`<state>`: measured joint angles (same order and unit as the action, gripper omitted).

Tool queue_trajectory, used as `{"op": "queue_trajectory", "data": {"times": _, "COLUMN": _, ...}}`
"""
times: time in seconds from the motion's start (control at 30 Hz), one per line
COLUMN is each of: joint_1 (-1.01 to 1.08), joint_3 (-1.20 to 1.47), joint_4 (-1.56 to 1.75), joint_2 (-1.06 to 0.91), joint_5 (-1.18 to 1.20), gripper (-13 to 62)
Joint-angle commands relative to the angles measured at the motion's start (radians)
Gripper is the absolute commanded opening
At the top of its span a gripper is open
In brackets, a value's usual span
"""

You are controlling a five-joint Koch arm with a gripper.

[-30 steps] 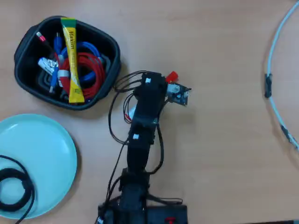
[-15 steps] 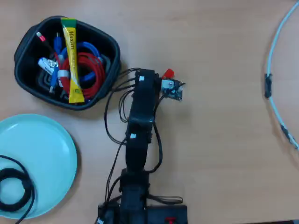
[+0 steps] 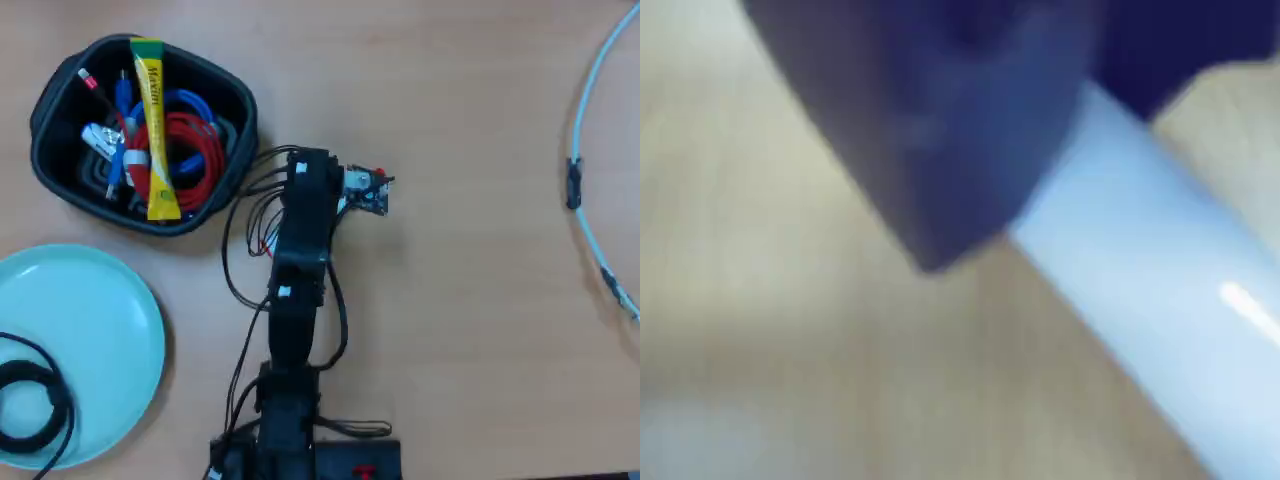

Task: Pick up the red pen and put it in the black bowl

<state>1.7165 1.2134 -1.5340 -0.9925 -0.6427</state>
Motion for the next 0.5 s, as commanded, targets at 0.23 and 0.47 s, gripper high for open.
{"op": "queue_trajectory", "data": {"times": 0.23, "joint_1": -0.025, "joint_3": -0.009, "joint_4": -0.083, "joint_2": -0.083, "joint_5": 0.219, "gripper": -6.2}}
{"op": "queue_trajectory", "data": {"times": 0.47, "joint_1": -0.02, "joint_3": -0.006, "joint_4": -0.156, "joint_2": -0.225, "joint_5": 0.189, "gripper": -6.2}}
